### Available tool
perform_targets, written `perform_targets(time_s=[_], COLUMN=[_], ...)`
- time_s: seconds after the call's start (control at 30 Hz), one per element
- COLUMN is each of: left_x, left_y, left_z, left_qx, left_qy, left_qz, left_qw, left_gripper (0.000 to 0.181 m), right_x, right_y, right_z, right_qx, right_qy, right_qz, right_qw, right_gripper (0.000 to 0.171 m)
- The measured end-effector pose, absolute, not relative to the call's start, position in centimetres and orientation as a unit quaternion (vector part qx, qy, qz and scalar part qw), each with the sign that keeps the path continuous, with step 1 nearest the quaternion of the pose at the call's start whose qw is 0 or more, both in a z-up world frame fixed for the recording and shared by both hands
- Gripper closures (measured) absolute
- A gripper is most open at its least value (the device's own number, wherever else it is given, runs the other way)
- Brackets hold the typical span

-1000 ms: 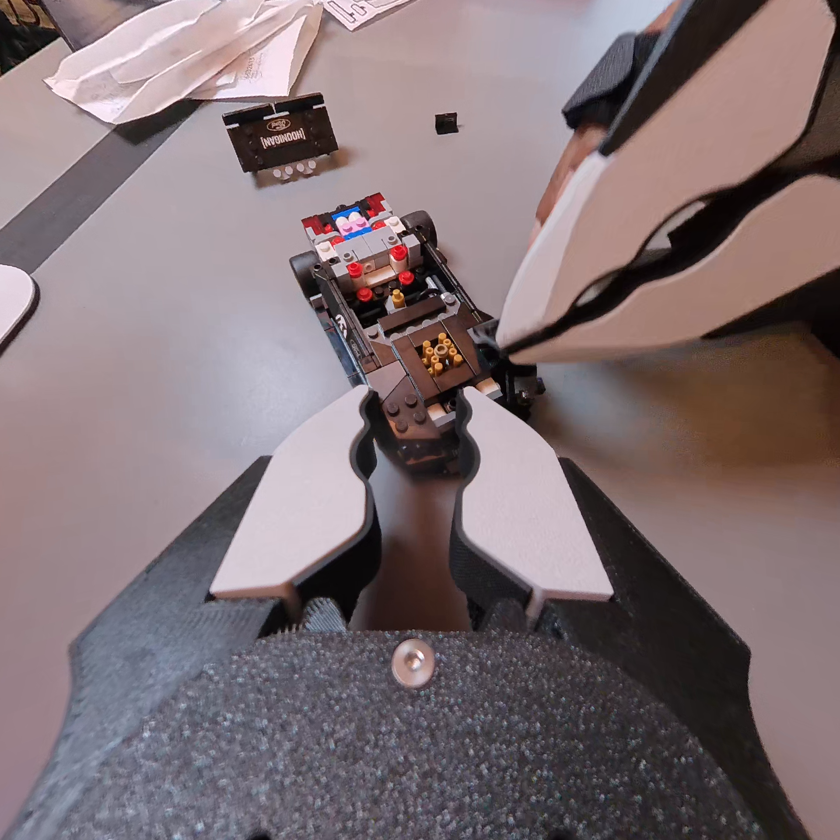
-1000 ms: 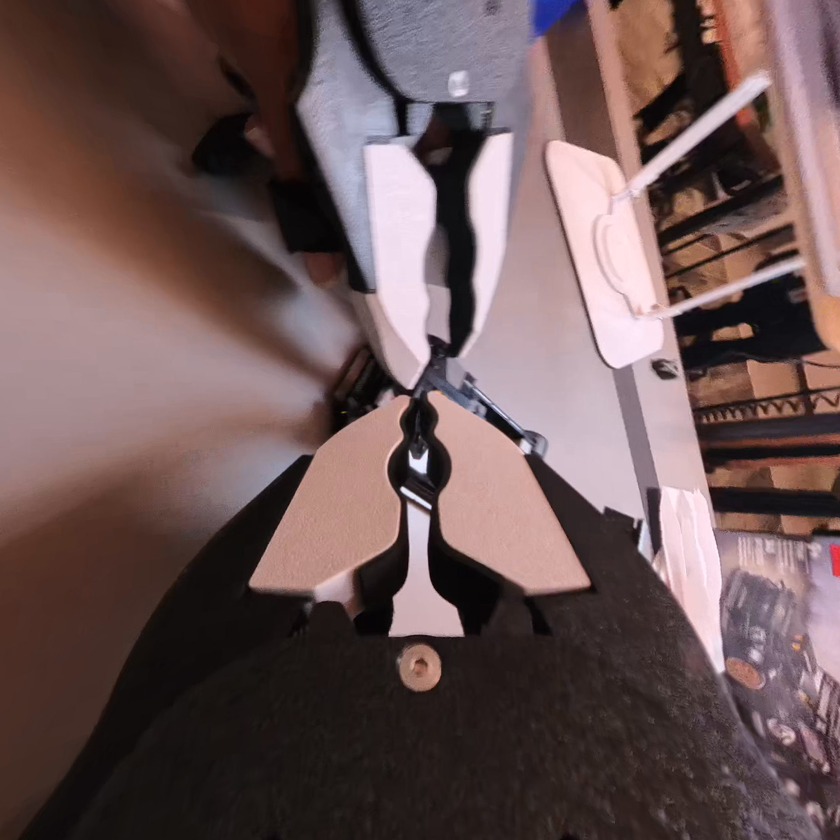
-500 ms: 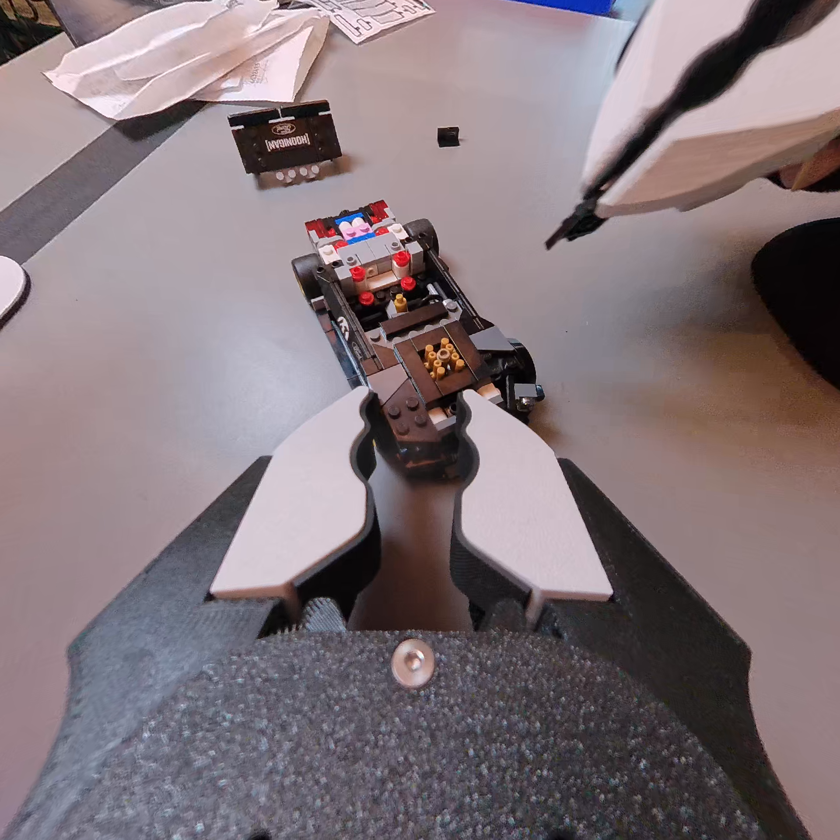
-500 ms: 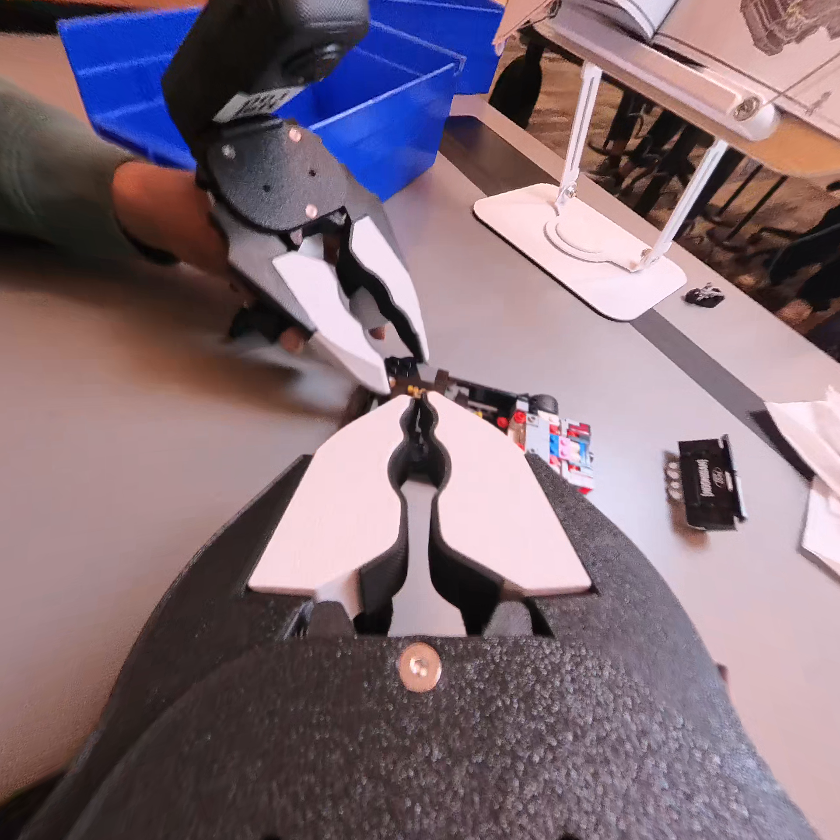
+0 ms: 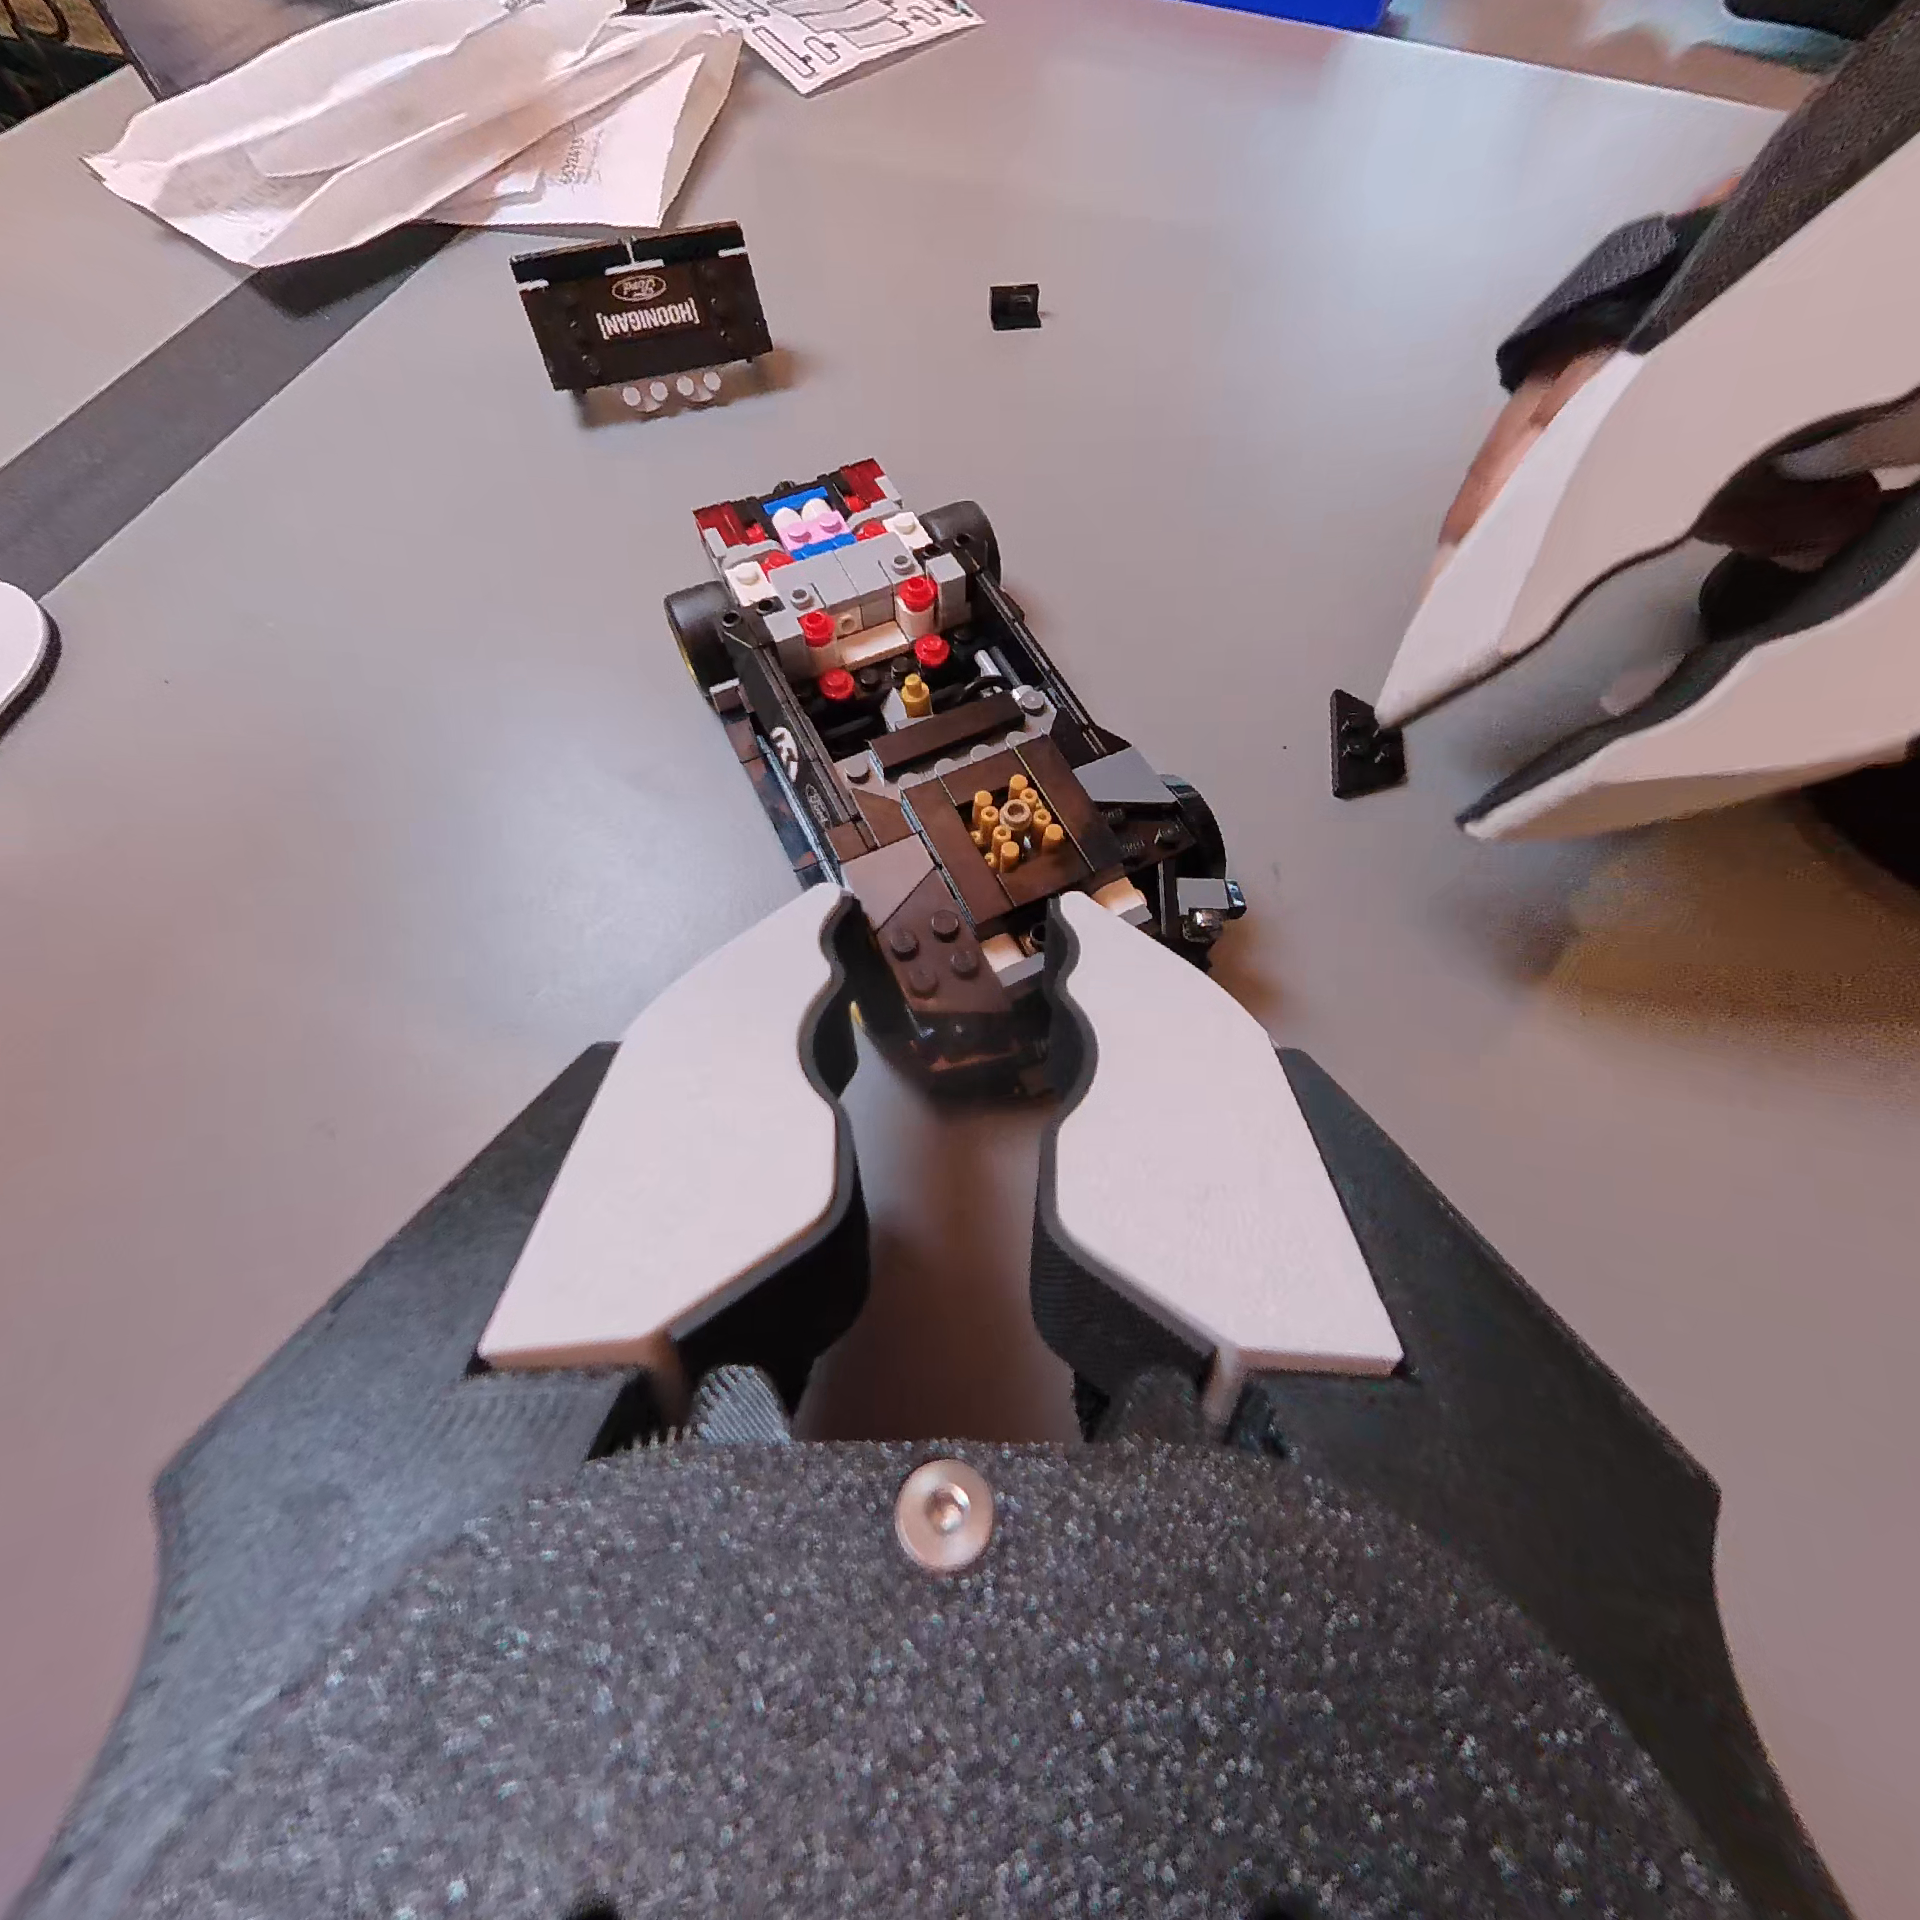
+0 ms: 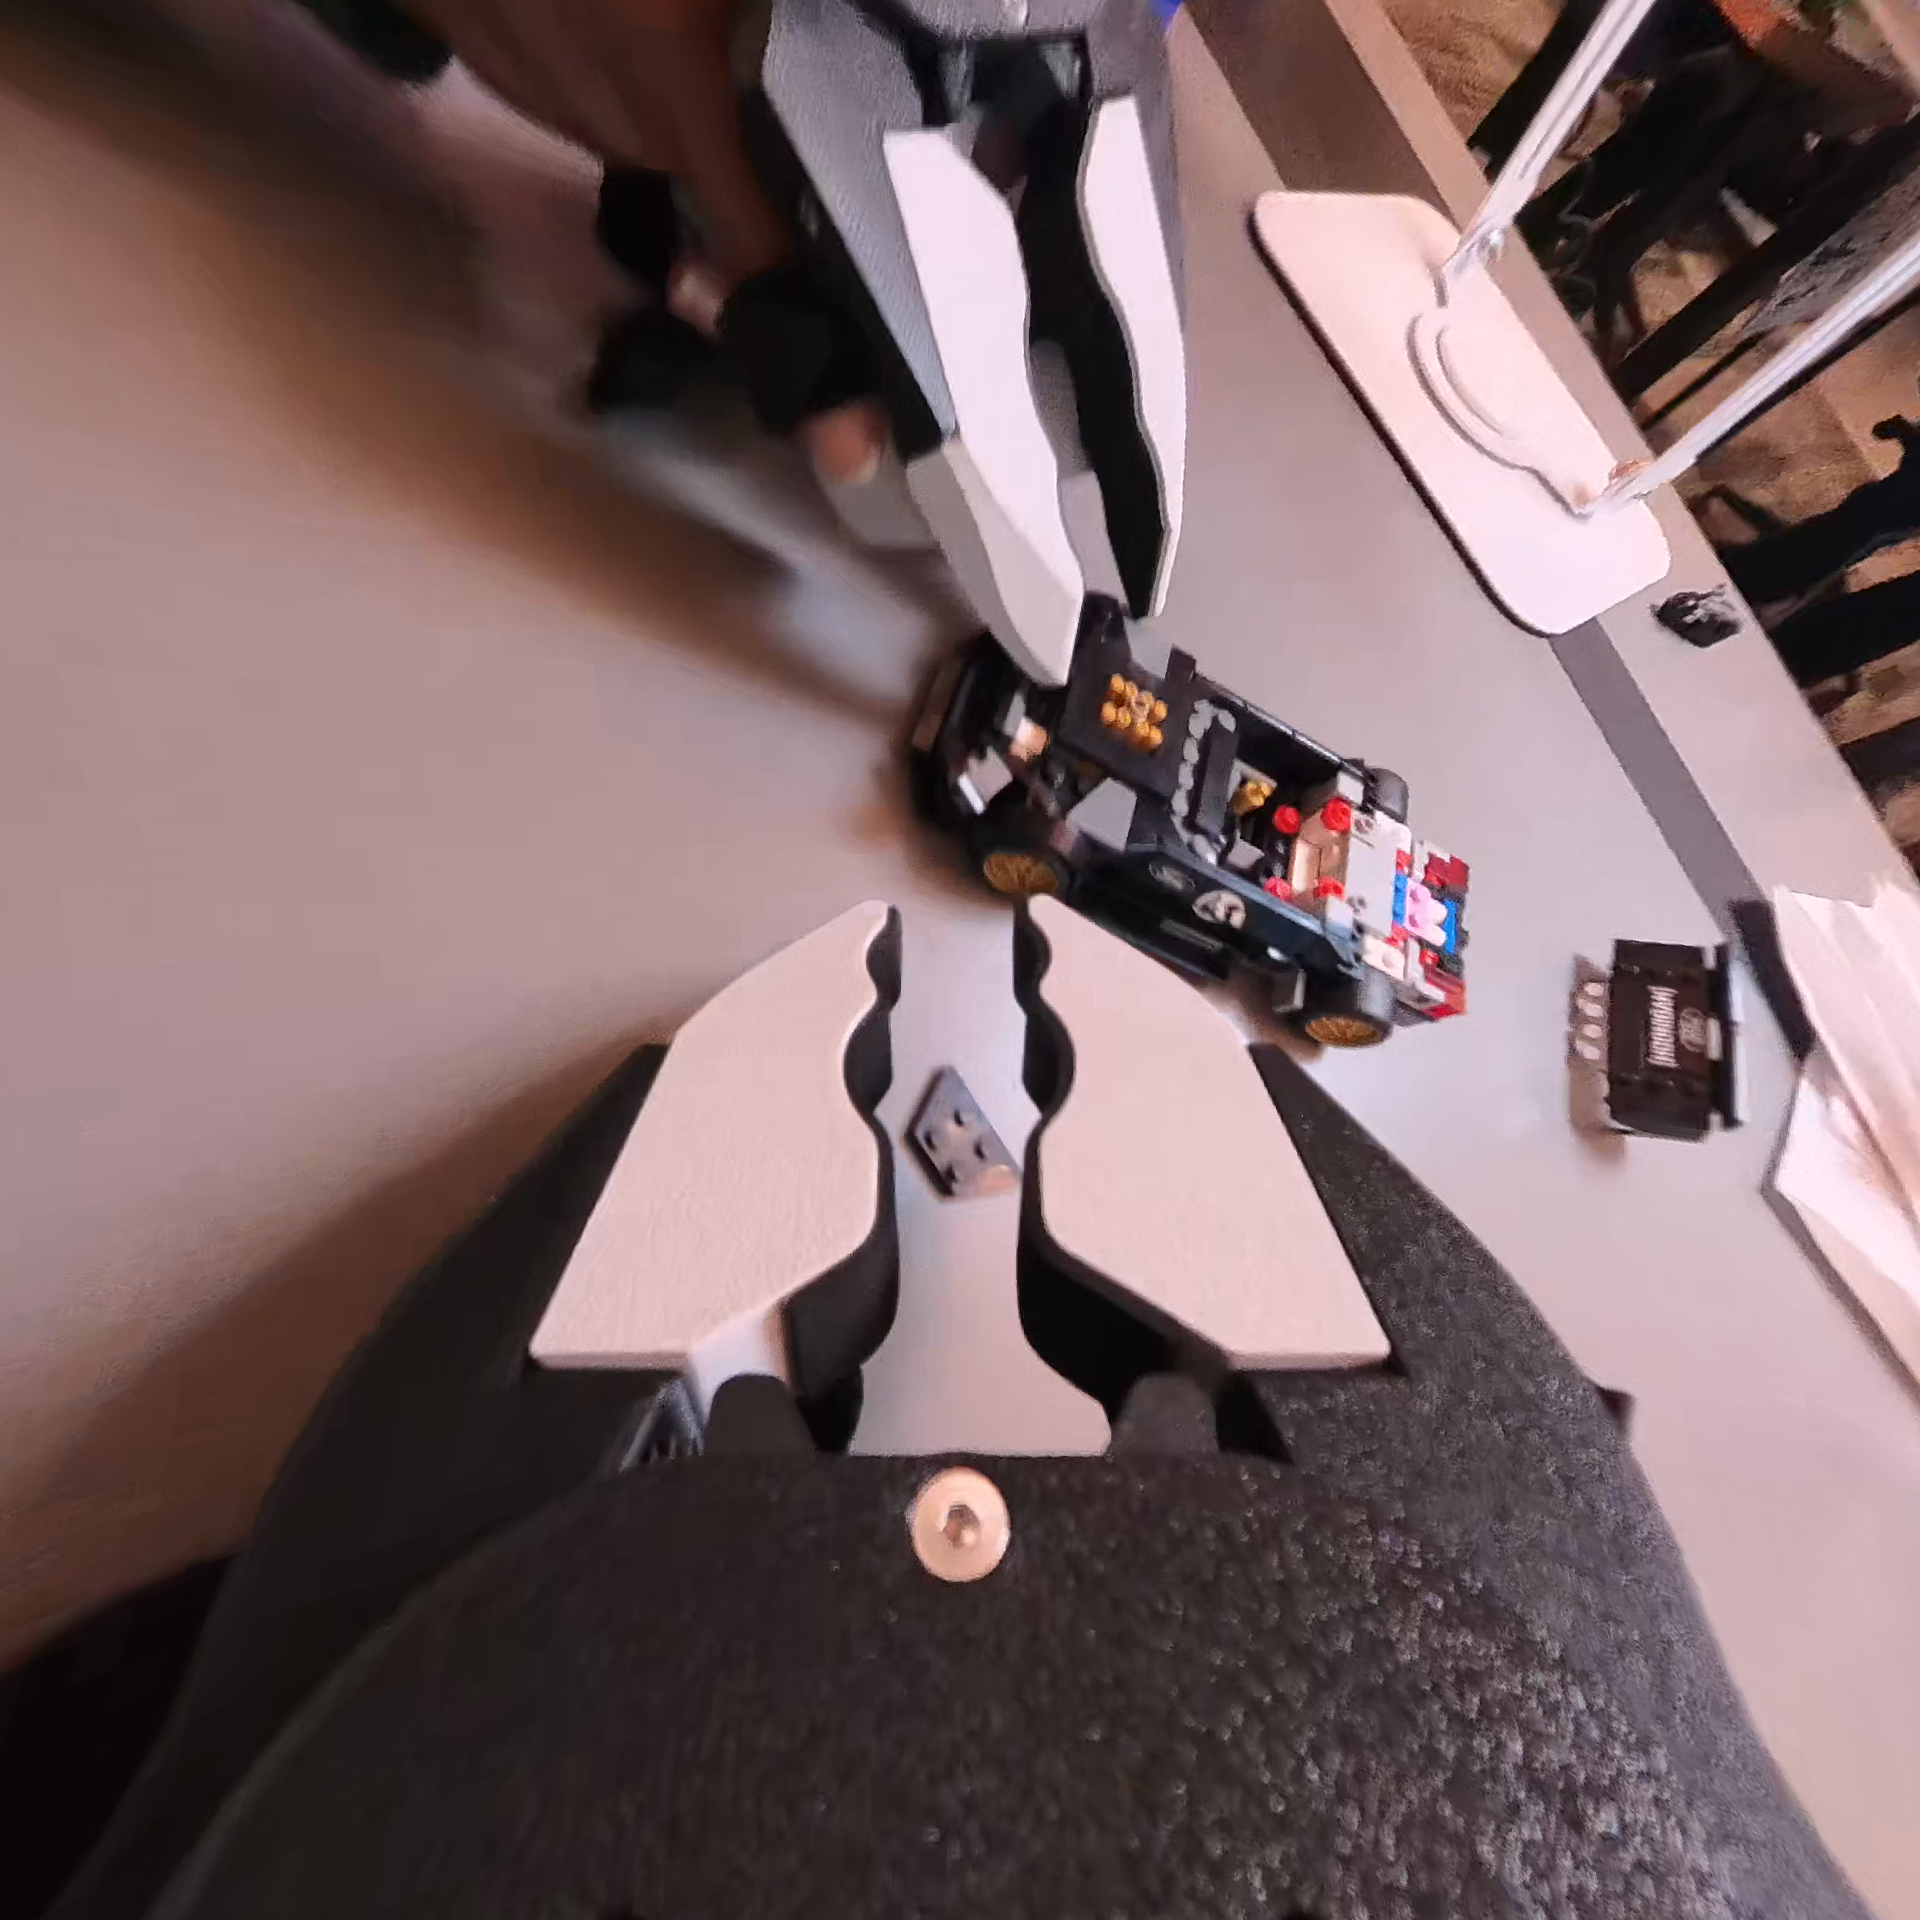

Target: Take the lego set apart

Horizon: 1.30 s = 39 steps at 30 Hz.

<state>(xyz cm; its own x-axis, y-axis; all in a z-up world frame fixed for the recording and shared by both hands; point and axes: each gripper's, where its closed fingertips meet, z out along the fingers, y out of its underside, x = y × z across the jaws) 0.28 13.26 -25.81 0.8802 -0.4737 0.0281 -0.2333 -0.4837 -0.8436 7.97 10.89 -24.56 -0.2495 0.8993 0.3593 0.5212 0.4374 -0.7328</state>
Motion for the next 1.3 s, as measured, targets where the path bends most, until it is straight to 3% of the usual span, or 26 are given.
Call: perform_targets(time_s=[0.3, 0.4, 0.5, 1.3], left_x=[0.2, 0.6, 0.6, 0.4], left_y=[13.9, 13.8, 13.7, 13.7], left_z=[-25.4, -25.9, -26.0, -26.1], left_qx=[-0.855, -0.857, -0.857, -0.857], left_qy=[0.175, 0.175, 0.182, 0.214], left_qz=[-0.17, -0.187, -0.182, -0.166], left_qw=[0.459, 0.447, 0.446, 0.438], left_gripper=[0.134, 0.139, 0.14, 0.146], right_x=[4.8, 4.6, 4.5, 4.2], right_y=[10.4, 10.7, 11.3, 11.5], right_z=[-26.3, -26.3, -26.2, -26.4], right_qx=[-0.565, -0.563, -0.553, -0.363], right_qy=[-0.694, -0.692, -0.694, -0.808], right_qz=[0.245, 0.233, 0.211, 0.102], right_qw=[0.373, 0.387, 0.409, 0.452], right_gripper=[0.157, 0.161, 0.167, 0.166])
